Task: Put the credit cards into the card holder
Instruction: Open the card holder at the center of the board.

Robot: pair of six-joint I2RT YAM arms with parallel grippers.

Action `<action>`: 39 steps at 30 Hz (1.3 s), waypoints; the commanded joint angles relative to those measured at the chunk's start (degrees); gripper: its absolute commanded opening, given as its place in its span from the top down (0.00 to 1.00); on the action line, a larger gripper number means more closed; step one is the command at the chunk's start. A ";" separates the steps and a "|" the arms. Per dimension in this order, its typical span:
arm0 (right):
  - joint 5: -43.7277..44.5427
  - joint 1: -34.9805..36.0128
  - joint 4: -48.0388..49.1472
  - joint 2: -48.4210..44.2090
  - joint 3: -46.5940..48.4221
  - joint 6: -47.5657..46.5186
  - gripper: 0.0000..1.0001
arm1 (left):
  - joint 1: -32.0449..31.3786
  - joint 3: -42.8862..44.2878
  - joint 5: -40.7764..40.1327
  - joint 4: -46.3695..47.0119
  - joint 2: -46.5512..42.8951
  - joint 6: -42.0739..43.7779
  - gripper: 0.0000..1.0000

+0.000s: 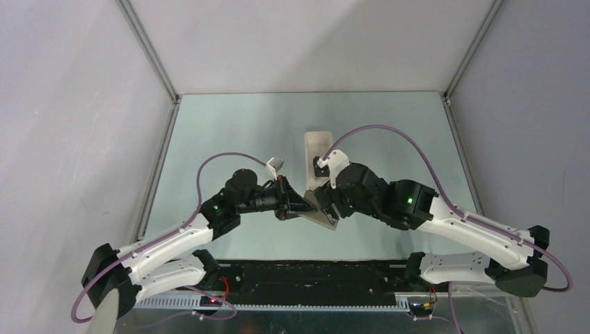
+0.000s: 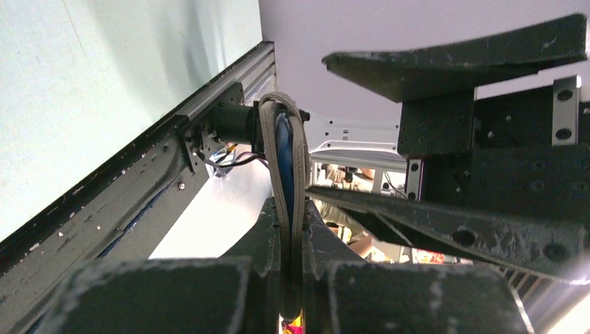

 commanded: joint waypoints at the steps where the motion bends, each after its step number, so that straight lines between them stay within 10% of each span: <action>1: 7.99 0.20 -0.89 0.72 1.99 0.39 0.28 | -0.83 3.59 1.68 1.33 -1.45 -1.04 1.00; 12: 14.88 0.33 -0.75 1.12 2.80 2.00 0.70 | -2.82 4.72 1.89 0.15 0.32 -0.92 1.00; 18: 16.60 -0.61 0.27 0.50 3.21 3.84 0.73 | -4.63 4.91 1.53 -1.34 1.60 -0.28 1.00; 28: 7.67 -7.81 -0.93 -0.71 2.97 4.23 0.69 | -5.07 4.95 1.23 -4.17 1.11 1.11 1.00; 39: 4.38 3.37 -2.34 -5.08 -2.01 -2.13 0.30 | -5.09 5.26 1.40 -4.28 2.82 0.76 1.00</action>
